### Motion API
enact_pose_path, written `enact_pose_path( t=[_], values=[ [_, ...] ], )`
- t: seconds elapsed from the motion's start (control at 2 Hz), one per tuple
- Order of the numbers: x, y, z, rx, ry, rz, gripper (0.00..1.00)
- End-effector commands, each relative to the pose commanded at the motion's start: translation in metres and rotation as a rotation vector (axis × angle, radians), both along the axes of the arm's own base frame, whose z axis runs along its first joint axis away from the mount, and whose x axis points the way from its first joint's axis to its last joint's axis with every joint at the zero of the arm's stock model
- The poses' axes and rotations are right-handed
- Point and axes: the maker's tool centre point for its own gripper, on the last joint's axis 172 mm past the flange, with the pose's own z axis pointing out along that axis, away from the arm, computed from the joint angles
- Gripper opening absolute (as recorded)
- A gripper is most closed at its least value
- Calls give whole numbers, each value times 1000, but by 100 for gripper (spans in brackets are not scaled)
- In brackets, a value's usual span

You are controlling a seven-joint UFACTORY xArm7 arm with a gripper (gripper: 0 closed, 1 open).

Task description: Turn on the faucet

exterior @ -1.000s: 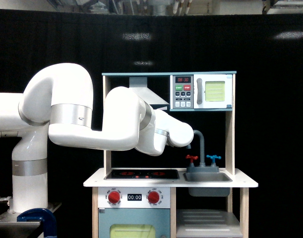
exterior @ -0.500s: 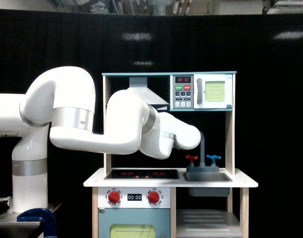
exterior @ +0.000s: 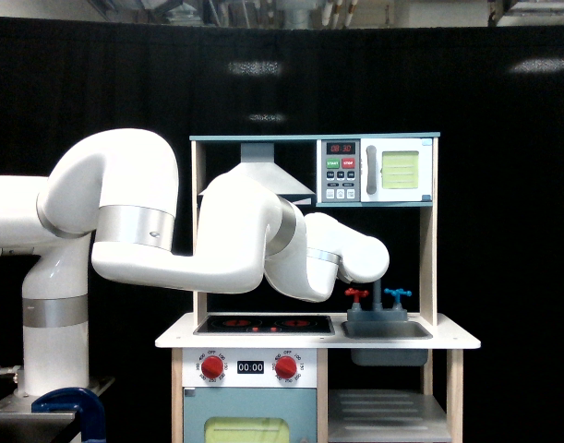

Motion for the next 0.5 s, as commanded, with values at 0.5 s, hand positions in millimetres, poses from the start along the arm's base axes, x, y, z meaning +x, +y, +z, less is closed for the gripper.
enact_pose_path(
  t=[0.5],
  values=[
    [29,-11,4,0,0,0,100]
  ],
)
